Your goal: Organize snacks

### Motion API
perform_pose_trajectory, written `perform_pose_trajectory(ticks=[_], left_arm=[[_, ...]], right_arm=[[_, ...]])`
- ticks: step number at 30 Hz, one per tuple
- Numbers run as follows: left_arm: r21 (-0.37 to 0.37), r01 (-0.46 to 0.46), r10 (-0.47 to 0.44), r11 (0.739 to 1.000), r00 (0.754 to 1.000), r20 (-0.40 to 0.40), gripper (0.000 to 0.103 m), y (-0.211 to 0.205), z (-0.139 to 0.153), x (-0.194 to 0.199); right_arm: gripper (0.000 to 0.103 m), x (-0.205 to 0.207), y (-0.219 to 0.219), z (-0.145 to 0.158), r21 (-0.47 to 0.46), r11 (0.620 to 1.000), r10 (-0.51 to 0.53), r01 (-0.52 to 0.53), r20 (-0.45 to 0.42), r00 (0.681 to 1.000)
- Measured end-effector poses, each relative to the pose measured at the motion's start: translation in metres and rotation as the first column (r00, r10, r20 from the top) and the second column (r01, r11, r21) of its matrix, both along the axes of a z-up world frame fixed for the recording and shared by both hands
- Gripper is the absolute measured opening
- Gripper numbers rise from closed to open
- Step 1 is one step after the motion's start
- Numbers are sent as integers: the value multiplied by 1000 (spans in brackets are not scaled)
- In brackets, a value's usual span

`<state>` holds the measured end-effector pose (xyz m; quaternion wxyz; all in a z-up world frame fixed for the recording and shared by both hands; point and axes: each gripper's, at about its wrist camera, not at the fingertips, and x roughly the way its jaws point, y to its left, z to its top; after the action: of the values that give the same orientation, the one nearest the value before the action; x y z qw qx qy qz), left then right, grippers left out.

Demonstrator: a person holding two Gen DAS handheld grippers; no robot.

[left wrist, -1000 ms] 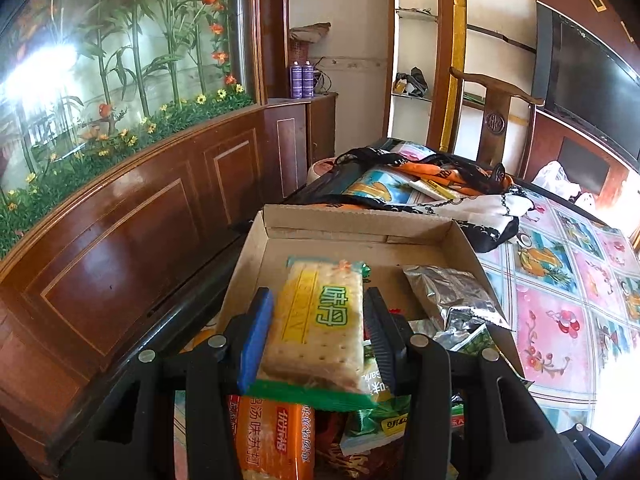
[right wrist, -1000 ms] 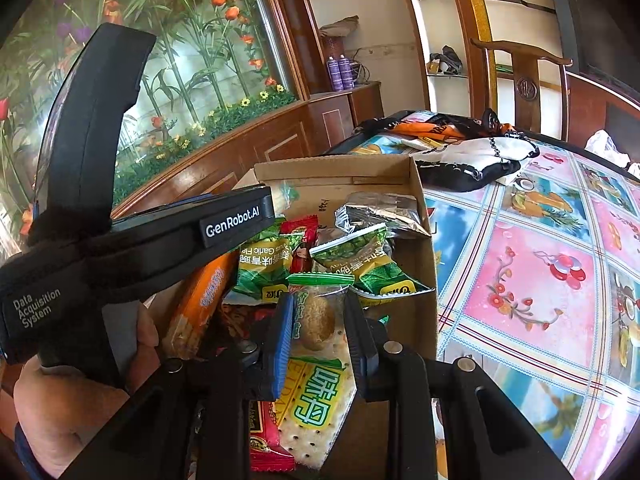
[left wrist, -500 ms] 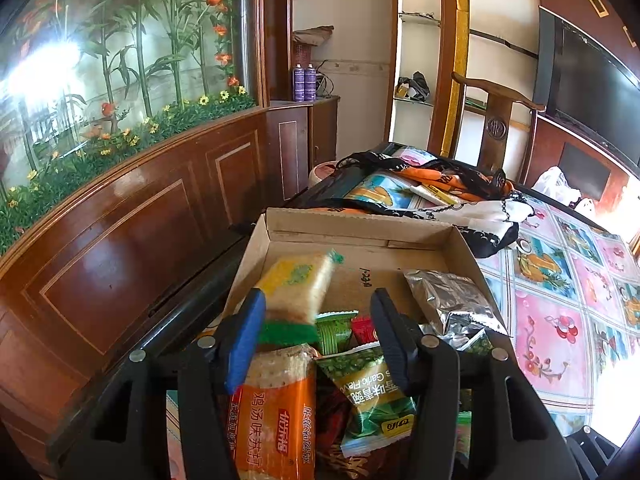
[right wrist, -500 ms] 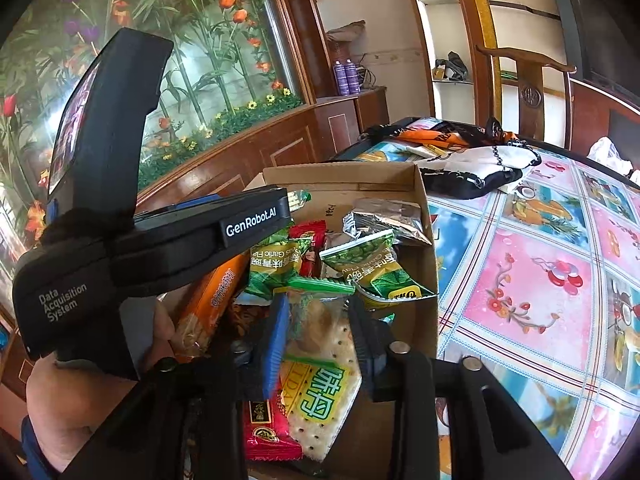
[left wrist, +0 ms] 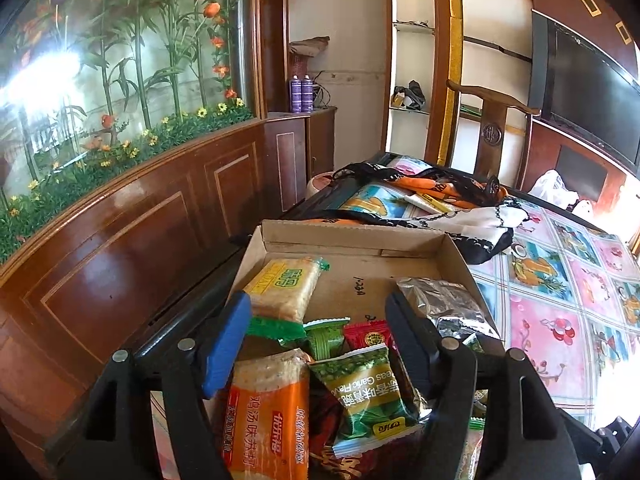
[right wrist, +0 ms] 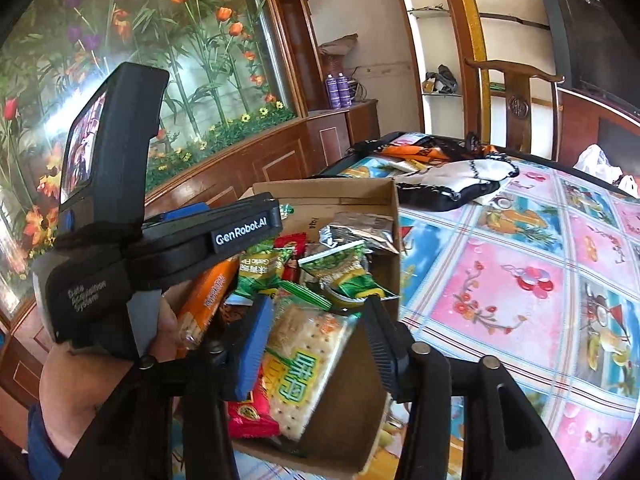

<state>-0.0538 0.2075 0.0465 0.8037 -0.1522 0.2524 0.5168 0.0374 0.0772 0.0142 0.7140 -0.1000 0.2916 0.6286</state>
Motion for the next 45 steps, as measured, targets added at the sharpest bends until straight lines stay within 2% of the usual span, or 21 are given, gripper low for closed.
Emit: perform_pose_trajectory(ticks=[10,14,17,22,28,32,35,39,41,45], left_arm=[[29,-13,13,999,1000,9,82,-5,2,0],[67,-28,27,997,999,18,90,-10,5,0],[98,-34,32,995,999,25,95,-15,7,0],[159,-48,42,986,998,40,102,-25,12,0],[241,-60,42,969,996,81,103,-43,17,-4],[187,-56,46,981,997,56,103,-55,16,-5],[213,-61,57,975,998,23,103,-77,15,-8],[215,-66,52,974,996,68,103,-100,13,-24],[223,-74,59,972,996,72,103,-108,11,-30],[198,-70,57,978,996,75,103,-116,10,-35]], right_arm=[[72,-8,-16,0,8,1000,-2,1,61,998],[83,-6,-30,1,24,1000,-15,13,75,997],[87,-1,-41,4,36,999,-33,30,72,997],[91,8,-58,6,47,997,-64,61,54,997],[92,11,-76,9,46,995,-88,85,71,994],[94,13,-90,13,65,992,-119,113,99,988],[95,16,-96,16,76,989,-133,125,106,985],[95,20,-104,19,84,989,-127,120,85,988],[103,21,-109,21,93,987,-142,134,95,985],[103,26,-117,20,98,985,-148,139,82,986]])
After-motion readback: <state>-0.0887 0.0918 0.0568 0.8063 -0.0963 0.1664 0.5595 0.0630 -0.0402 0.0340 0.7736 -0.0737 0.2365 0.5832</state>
